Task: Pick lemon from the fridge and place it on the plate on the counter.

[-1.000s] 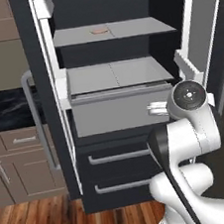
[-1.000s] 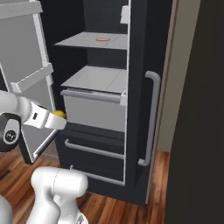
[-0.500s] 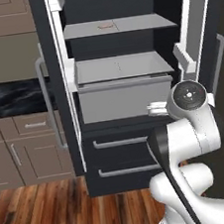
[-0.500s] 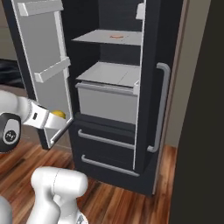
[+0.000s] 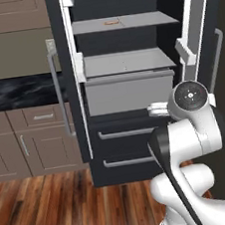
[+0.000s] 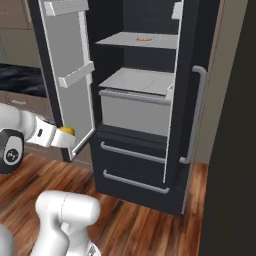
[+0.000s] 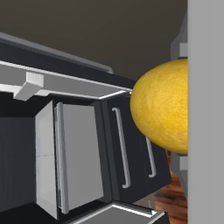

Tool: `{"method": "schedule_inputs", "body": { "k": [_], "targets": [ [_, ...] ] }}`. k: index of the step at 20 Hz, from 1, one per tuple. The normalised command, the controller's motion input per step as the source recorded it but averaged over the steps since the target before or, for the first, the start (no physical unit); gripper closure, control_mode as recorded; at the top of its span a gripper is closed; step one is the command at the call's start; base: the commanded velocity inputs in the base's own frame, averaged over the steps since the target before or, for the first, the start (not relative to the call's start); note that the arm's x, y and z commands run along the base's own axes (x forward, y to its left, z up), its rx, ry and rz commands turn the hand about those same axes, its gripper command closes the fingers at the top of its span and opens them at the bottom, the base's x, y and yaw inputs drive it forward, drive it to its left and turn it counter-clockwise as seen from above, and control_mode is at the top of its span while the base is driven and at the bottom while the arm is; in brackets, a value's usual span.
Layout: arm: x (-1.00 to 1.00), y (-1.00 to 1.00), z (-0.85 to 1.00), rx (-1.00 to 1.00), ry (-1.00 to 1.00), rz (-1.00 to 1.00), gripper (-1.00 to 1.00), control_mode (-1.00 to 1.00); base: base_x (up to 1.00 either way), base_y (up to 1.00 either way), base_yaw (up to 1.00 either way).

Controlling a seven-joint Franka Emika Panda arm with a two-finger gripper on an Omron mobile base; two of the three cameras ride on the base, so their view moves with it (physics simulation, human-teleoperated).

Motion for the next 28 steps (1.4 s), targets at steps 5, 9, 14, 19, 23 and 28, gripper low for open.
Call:
{"method": "schedule_inputs", "body": {
  "k": [5,9,14,19,23,28],
  "targets": [
    [0.00,0.00,0.00,0.00,0.00,0.00,1.00,1.00,-0.30,0.55,0.00],
    [0.00,0.00,0.00,0.00,0.00,0.00,1.00,1.00,-0.27,0.60,0.00],
    [0.00,0.00,0.00,0.00,0.00,0.00,1.00,1.00,-0.23,0.60,0.00],
    [0.00,0.00,0.00,0.00,0.00,0.00,1.00,1.00,-0.09,0.58,0.00],
    [0.00,0.00,0.00,0.00,0.00,0.00,1.00,1.00,0.00,0.69,0.00],
    [0.00,0.00,0.00,0.00,0.00,0.00,1.00,1.00,0.00,0.69,0.00]
  ]
}}
